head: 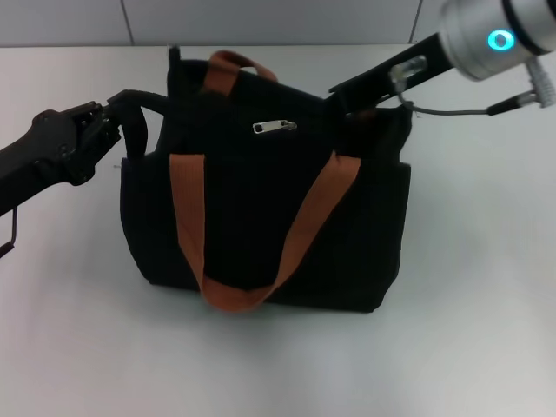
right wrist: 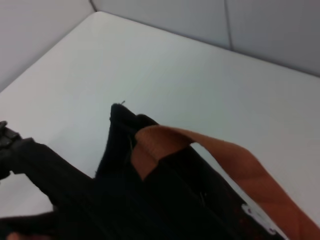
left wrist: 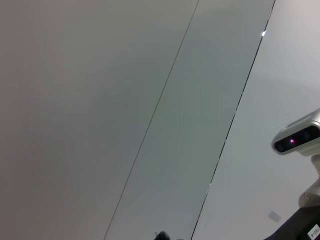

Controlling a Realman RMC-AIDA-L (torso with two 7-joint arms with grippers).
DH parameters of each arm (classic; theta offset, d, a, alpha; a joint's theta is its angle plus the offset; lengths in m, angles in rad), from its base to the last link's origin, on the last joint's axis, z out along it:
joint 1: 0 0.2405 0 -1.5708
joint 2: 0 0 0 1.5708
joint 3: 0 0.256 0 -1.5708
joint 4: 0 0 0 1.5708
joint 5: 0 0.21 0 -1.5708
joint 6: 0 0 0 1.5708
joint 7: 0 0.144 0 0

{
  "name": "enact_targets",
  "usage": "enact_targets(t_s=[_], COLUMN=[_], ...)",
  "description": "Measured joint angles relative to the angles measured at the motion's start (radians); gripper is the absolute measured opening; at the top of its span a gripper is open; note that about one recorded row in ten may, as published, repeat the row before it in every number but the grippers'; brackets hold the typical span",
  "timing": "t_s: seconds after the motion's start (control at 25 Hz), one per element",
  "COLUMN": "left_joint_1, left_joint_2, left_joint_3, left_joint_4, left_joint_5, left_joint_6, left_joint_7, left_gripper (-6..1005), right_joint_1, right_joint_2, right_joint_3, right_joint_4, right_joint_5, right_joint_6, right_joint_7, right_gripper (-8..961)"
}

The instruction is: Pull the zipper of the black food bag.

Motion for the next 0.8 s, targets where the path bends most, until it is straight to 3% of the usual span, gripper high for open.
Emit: enact_targets(t_s=[0.24,0.4,0.8], left_joint_1=[0.011,0.011,0.01], left_joint_2=[0.005,0.004,-0.004], left_joint_3=[-0.001,-0.001,0.007], left_joint_4=[0.0,0.0,0.0], left_joint_5=[-0.013,-0.016,-0.007], left_joint_6=[0.003,0.006,0.003], left_joint_7=[-0.003,-0.008,-0.008], left_gripper=[148,148,151], right_joint_1=[-0.081,-0.089,-0.113], right_joint_2=[0.0,-0.002,-0.01], right_joint_3=[0.017,0.032,0.184], right_joint_4=[-0.101,-0.099,0.048], right_joint_5=[0.06,0.096,0.417], right_joint_6=[-0.018,-0.018,0.0], right_joint_7=[-0.003,-0.023,-0.249], right_gripper=[0,0,11])
